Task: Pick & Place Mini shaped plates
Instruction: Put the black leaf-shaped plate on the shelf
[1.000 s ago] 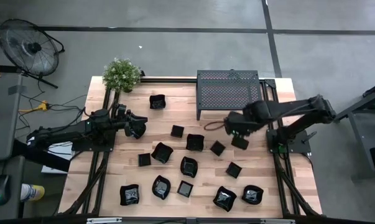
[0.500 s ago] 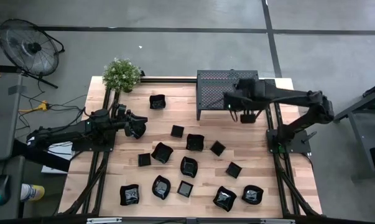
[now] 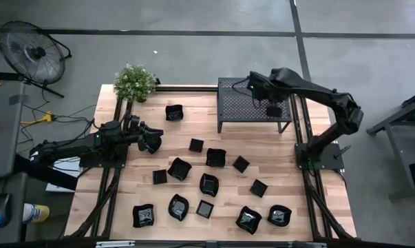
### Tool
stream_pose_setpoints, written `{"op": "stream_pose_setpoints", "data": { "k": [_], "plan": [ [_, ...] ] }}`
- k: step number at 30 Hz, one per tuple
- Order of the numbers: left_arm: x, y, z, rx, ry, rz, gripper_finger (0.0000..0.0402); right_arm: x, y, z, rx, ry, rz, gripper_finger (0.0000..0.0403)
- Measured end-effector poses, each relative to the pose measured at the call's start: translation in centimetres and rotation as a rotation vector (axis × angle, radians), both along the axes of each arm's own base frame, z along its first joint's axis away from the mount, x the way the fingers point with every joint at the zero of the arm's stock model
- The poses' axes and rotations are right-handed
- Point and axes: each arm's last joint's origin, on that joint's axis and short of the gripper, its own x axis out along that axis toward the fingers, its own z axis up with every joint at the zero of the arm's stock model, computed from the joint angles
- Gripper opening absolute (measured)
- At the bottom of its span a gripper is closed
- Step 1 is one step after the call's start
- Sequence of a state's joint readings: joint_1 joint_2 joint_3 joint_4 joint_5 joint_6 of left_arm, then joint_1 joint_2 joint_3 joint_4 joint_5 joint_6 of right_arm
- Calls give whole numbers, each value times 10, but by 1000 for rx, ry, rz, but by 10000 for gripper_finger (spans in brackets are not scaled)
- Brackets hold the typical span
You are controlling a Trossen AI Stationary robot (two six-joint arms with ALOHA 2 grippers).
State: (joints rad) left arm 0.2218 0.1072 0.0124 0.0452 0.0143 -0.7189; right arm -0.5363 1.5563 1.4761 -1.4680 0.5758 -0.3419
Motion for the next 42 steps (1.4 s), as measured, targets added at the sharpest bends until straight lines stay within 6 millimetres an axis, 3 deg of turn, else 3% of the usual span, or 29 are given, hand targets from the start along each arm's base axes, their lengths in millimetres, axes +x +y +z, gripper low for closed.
{"op": "stream_pose_setpoints", "data": {
  "k": [12,42],
  "plan": [
    [0,0,0,-1,2,0,81,5,-36,-27,45,18,-101,0],
    [0,0,0,-1,2,0,81,7,-35,-28,152,-57,-91,0]
  ]
}}
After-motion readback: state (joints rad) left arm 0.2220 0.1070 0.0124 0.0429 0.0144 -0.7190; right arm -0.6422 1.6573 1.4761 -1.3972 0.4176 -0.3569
